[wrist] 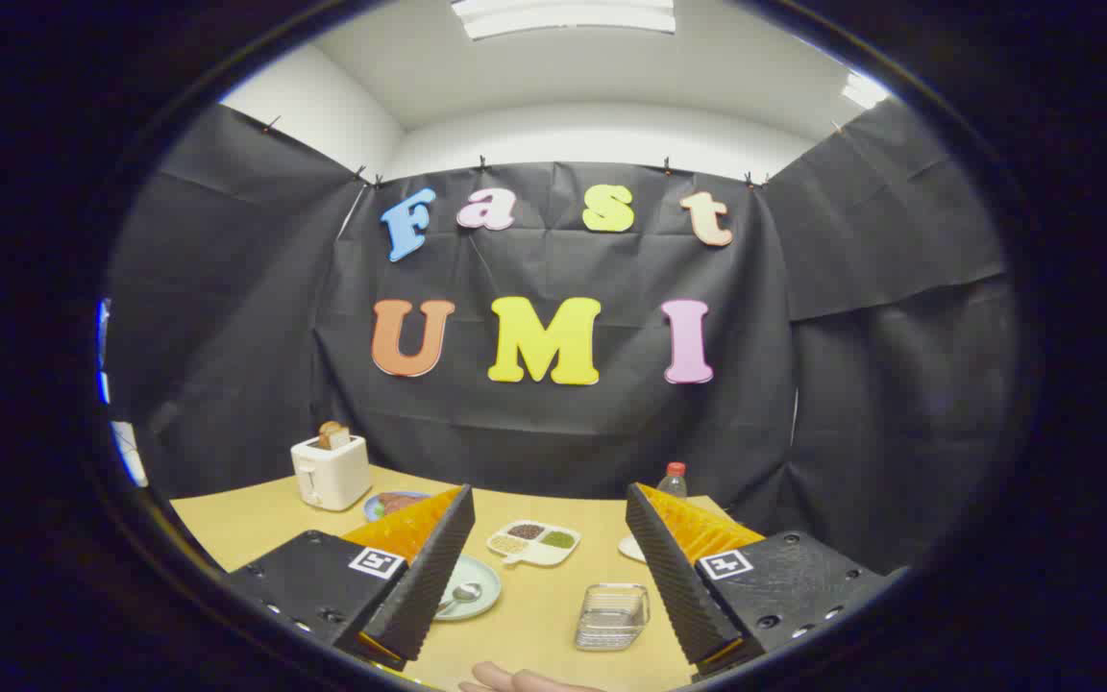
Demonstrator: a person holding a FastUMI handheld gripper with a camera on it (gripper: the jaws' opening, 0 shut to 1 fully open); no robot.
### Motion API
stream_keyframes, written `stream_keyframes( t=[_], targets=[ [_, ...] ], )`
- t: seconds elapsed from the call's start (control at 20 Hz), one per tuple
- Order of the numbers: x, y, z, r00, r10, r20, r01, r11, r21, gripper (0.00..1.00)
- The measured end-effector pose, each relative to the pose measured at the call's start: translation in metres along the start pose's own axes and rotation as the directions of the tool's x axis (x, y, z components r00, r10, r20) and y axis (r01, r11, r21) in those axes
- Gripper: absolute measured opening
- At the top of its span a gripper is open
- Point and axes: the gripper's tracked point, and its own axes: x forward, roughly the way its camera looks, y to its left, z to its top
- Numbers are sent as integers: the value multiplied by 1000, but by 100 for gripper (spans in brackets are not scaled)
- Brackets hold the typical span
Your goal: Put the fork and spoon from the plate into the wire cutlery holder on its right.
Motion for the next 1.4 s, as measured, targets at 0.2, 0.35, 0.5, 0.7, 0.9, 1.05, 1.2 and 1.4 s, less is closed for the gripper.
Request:
stream_keyframes(
  t=[0.2, 0.35, 0.5, 0.7, 0.9, 1.05, 1.2, 1.4],
  targets=[
    [6, -14, -2, 998, -58, -21, 59, 998, 29, 95],
    [7, -21, -9, 997, -69, -38, 71, 996, 60, 95],
    [9, -30, -15, 995, -90, -51, 93, 994, 64, 95],
    [17, -28, -27, 992, -81, -94, 89, 993, 80, 95],
    [25, -14, -39, 989, -64, -130, 71, 996, 52, 95],
    [29, 12, -59, 979, -34, -199, 44, 998, 47, 95],
    [30, 42, -82, 960, 8, -279, 10, 998, 62, 95],
    [33, 75, -120, 912, 33, -410, 11, 994, 106, 95]
  ],
)
